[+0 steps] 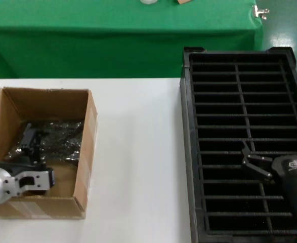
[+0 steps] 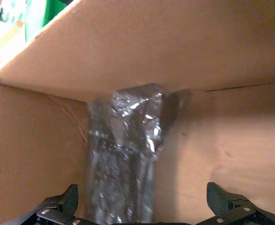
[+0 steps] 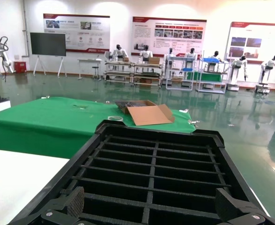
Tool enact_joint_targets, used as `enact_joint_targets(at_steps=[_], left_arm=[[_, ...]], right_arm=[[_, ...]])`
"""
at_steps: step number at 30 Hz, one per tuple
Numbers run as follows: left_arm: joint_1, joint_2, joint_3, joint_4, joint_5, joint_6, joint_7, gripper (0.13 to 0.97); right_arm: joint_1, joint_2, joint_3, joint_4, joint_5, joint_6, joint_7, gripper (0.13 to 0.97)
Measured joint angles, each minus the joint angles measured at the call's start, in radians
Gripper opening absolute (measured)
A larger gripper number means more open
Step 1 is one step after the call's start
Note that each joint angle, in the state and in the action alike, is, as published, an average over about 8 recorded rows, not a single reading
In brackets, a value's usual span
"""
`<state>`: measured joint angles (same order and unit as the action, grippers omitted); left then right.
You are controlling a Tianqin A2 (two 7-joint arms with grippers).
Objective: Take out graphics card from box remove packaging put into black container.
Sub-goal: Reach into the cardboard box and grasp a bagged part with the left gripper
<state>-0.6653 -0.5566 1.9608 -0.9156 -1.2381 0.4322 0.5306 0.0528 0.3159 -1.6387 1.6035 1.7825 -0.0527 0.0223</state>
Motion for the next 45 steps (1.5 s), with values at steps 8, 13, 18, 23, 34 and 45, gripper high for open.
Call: enact_joint_targets(at_steps=[8,13,18,23,34,45], left_arm=[[-0.073,0.088,-0.029,0.153,-0.153,-0.086,0.353,0.966],[-0.091,0.123,-0.081,0.204,-0.236,-0.111,0.541,0.966],[-0.097,0.143,-0.127,0.229,-0.293,-0.121,0.667,0.951],[-0.096,0.149,-0.144,0.241,-0.314,-0.121,0.711,0.937],[-0.104,0.166,-0.175,0.293,-0.346,-0.106,0.78,0.8],[-0.127,0.203,-0.287,0.352,-0.43,-0.079,0.978,0.571]], right_arm=[[0.0,0.0,0.0,0.0,0.0,0.0,0.0,0.966],[0.0,0.0,0.0,0.0,0.0,0.0,0.0,0.966],[0.0,0.0,0.0,0.0,0.0,0.0,0.0,0.966],[0.0,0.0,0.0,0.0,0.0,0.0,0.0,0.966],[0.0,0.0,0.0,0.0,0.0,0.0,0.0,0.966],[0.0,0.0,0.0,0.0,0.0,0.0,0.0,0.966]])
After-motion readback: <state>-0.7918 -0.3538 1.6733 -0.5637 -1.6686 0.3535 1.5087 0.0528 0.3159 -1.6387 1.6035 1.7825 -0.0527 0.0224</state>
